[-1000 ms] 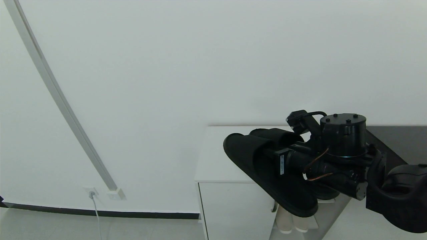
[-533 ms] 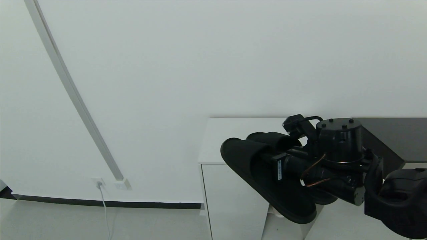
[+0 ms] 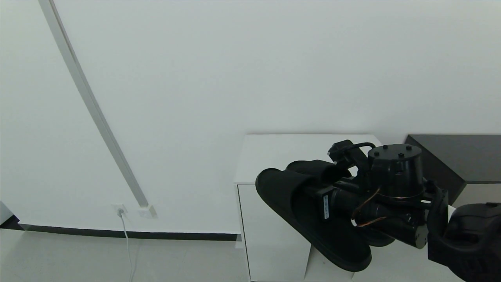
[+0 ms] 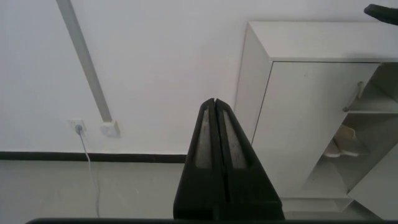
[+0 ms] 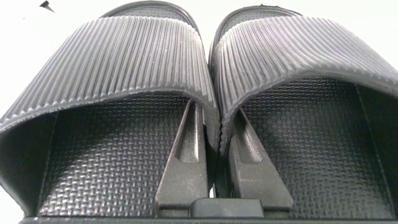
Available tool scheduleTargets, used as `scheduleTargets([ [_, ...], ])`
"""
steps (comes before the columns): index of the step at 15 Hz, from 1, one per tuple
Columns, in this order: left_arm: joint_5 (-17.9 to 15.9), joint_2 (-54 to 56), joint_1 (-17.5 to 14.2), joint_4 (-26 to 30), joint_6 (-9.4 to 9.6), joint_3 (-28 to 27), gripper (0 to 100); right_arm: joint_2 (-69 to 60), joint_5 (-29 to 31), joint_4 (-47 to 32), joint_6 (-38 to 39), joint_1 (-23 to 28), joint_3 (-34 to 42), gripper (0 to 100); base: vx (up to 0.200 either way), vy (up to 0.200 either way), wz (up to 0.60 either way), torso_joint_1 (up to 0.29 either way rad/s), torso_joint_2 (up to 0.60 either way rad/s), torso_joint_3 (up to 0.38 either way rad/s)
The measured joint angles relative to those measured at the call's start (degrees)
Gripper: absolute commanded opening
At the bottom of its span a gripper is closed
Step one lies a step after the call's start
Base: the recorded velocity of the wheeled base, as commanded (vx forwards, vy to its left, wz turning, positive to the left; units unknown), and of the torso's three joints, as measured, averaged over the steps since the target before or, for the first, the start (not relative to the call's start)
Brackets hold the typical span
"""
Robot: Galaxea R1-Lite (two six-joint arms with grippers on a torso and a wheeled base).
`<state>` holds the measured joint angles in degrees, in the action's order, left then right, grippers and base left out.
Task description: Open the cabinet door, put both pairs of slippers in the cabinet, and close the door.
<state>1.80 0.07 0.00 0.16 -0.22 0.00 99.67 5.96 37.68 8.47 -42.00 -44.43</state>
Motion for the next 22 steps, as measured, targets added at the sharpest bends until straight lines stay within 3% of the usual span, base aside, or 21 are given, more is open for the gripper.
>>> scheduleTargets([
  [5,0.07,0.0,0.0,0.02,-0.1,0.0,0,0.0,0.09,0.0,-0.02,-0.37,0.43,0,0.0,0.0,0.0,0.0,0.0,0.0],
  [22,0.02,0.0,0.0,0.13,-0.27,-0.02,0,1.05,1.67,1.02,0.0,-1.11,1.06,0,0.0,-0.2,0.0,0.003,0.01,0.004],
])
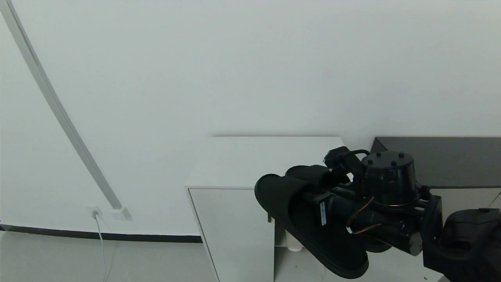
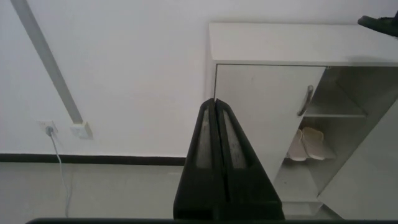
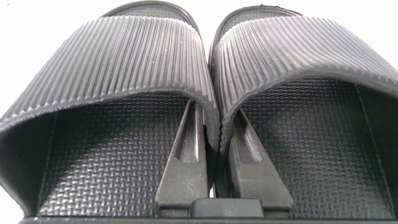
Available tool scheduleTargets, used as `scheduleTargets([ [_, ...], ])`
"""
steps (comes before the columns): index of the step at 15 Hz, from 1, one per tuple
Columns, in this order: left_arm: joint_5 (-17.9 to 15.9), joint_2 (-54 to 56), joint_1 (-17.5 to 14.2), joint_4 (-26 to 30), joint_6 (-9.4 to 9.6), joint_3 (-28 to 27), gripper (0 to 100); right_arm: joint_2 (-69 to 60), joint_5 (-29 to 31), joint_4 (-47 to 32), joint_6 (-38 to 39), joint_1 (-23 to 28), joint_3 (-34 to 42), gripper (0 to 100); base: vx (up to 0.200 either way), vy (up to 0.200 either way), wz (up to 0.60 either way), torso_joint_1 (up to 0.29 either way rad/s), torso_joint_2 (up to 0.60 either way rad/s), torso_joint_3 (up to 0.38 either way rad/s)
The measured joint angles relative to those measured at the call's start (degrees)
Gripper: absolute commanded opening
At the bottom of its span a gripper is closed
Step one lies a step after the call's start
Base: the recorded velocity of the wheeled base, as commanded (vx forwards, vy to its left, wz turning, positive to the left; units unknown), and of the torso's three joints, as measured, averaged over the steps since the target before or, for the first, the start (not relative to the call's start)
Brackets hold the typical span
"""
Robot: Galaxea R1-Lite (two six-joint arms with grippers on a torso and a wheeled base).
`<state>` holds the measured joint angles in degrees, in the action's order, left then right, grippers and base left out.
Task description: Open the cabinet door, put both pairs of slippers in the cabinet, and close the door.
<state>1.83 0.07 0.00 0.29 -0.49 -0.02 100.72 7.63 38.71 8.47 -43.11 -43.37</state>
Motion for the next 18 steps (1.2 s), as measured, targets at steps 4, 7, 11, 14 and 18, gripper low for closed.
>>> scheduleTargets([
  [4,0.0,0.0,0.0,-0.02,-0.02,0.0,0,0.2,0.02,0.1,-0.02,0.02,0.05,0,0.0,-0.15,0.0,0.001,0.0,0.002],
  [7,-0.02,0.0,-0.02,-0.09,0.0,0.02,0,0.2,0.09,0.07,-0.02,0.11,0.11,0,0.0,0.0,0.0,0.0,0.0,0.0],
  [11,0.0,0.0,0.0,-0.07,-0.02,0.02,0,0.18,0.16,0.0,-0.11,0.22,0.41,0,0.0,0.0,0.0,0.0,0.0,0.0],
  [14,0.0,0.0,0.0,-0.11,-0.02,0.02,0,0.2,-0.02,0.05,-0.11,0.11,0.57,0,0.0,0.0,-0.4,0.002,0.0,0.003],
  [18,0.0,0.0,-0.02,-0.13,-0.09,0.02,0,0.2,-0.13,0.11,-0.13,0.11,1.07,0,0.0,0.0,0.0,0.0,0.0,0.0],
])
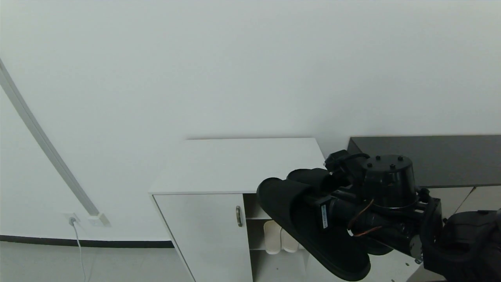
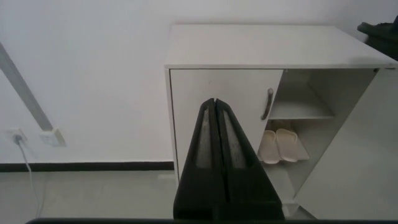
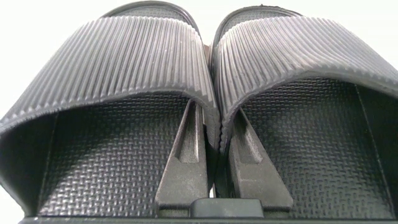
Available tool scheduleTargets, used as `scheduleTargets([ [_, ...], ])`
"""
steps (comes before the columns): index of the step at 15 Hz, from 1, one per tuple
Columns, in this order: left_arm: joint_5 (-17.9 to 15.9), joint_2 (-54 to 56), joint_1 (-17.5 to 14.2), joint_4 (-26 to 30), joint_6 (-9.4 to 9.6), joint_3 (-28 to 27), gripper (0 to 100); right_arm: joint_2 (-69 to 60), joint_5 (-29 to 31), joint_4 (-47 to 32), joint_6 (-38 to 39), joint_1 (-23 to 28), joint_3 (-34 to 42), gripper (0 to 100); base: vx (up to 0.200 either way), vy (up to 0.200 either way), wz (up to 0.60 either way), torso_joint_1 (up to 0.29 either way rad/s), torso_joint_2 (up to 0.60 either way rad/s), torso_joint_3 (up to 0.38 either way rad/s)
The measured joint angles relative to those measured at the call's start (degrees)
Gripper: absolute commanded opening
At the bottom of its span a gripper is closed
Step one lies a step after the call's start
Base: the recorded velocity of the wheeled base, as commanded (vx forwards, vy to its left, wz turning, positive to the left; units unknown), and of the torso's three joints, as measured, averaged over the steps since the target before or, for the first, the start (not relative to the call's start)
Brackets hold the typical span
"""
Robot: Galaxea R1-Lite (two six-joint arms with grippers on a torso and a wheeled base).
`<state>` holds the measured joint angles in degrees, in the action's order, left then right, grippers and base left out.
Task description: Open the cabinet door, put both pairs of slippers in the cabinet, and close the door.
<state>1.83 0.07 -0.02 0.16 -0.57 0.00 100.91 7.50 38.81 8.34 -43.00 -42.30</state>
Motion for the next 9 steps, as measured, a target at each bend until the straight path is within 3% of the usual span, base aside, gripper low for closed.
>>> scheduleTargets([
  [9,0.0,0.0,0.02,-0.02,0.0,0.0,0,0.07,-0.15,0.05,-0.49,-0.11,0.11,0,0.0,0.0,0.0,-0.009,0.02,0.014],
])
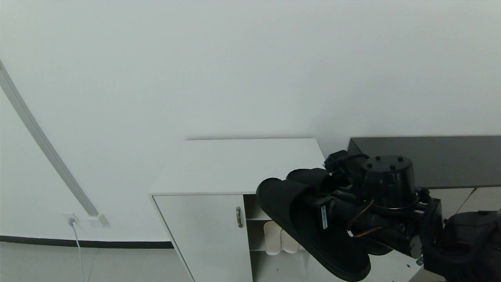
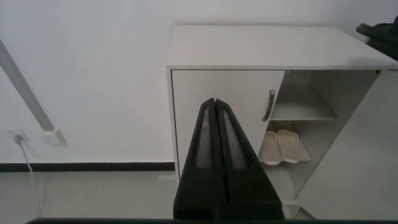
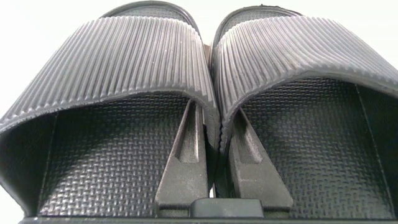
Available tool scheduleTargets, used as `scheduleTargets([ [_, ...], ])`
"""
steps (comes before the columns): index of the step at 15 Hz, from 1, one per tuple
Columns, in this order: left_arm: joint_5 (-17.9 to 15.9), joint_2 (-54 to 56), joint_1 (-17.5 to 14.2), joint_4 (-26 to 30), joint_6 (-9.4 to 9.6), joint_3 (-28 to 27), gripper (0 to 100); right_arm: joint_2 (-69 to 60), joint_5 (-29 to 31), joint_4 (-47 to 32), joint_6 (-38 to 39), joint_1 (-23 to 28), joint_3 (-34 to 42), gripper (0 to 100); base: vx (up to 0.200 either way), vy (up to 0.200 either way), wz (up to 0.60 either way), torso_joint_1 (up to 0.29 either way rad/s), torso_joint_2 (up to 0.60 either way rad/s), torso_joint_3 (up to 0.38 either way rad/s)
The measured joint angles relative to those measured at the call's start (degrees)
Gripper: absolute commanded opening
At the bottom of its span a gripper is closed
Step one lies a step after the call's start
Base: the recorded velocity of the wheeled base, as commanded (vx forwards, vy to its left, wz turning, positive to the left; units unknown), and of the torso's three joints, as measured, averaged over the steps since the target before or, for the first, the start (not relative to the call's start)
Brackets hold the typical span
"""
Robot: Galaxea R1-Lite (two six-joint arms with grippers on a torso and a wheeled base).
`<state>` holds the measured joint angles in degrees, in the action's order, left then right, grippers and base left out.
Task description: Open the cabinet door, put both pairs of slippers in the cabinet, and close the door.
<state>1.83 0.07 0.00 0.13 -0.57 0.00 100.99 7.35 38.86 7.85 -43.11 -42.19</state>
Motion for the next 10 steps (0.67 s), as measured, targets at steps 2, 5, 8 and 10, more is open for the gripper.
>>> scheduleTargets([
  [2,0.0,0.0,0.0,0.07,0.0,0.0,0,0.0,-0.33,1.04,-0.74,-0.27,0.61,0,0.0,0.0,0.0,-0.146,0.33,0.173],
  [5,0.0,0.0,0.0,0.09,-0.02,0.0,0,0.15,-0.24,2.4,-1.21,-0.27,1.38,0,0.0,0.0,0.0,-0.145,0.34,0.188],
  [8,0.0,0.0,0.0,0.07,-0.02,0.0,0,0.28,-0.27,2.41,-1.18,-0.49,1.54,0,0.0,0.0,0.0,-0.165,0.36,0.201],
  [10,0.0,0.0,0.0,0.07,-0.02,0.0,0,0.28,-0.24,2.44,-1.21,-0.5,1.57,0,0.0,0.0,0.0,-0.161,0.37,0.208],
])
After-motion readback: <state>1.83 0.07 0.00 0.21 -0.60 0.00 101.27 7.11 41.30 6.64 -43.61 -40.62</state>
